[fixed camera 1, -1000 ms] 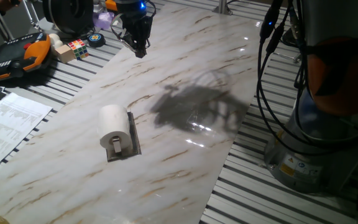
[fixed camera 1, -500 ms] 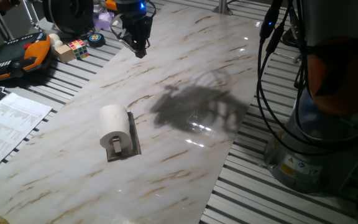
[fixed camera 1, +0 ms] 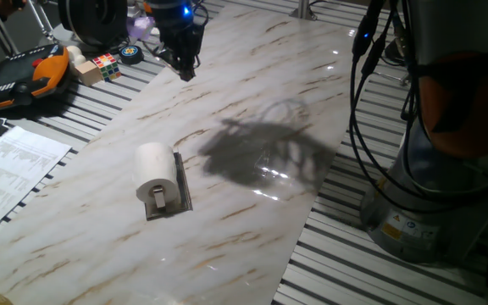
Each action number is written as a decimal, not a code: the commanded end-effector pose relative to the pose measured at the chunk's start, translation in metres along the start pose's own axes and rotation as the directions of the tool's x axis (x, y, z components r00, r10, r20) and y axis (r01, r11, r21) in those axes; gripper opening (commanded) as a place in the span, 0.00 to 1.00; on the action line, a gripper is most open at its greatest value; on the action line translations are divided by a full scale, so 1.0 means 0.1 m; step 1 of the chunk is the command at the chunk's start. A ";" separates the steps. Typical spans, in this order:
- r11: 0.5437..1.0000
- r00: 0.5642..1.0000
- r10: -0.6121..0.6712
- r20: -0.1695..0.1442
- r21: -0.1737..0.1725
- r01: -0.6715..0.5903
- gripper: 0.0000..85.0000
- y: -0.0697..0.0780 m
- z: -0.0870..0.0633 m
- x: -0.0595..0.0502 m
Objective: Take the roll of paper down from the shelf
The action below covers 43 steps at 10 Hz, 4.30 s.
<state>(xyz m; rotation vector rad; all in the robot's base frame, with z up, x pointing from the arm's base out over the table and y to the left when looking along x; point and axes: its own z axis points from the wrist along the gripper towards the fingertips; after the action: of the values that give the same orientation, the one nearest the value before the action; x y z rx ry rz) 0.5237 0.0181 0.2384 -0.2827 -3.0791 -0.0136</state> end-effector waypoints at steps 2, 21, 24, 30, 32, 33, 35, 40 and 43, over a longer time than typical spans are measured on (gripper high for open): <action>0.999 0.999 0.038 0.002 -0.004 -0.038 0.01 0.06 0.08 -0.01; 0.917 0.914 0.400 0.064 -0.022 -0.399 0.01 0.88 0.55 0.16; 0.893 0.888 0.448 0.107 -0.005 -0.450 0.01 0.90 0.61 0.15; 0.868 0.865 0.497 0.075 -0.030 -0.496 0.01 1.12 0.63 0.18; 0.883 0.879 0.469 0.086 -0.018 -0.470 0.01 1.12 0.63 0.18; 0.888 0.885 0.459 0.080 -0.014 -0.459 0.01 1.12 0.63 0.18; 0.898 0.895 0.438 0.084 0.018 -0.441 0.01 1.12 0.63 0.18; 0.899 0.895 0.437 0.085 -0.024 -0.437 0.01 1.11 0.64 0.18; 0.875 0.873 0.483 0.071 -0.067 -0.479 0.01 1.09 0.68 0.17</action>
<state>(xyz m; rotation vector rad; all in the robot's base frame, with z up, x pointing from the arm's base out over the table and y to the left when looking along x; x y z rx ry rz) 0.5241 0.1285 0.1720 -1.0732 -2.9951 -0.0566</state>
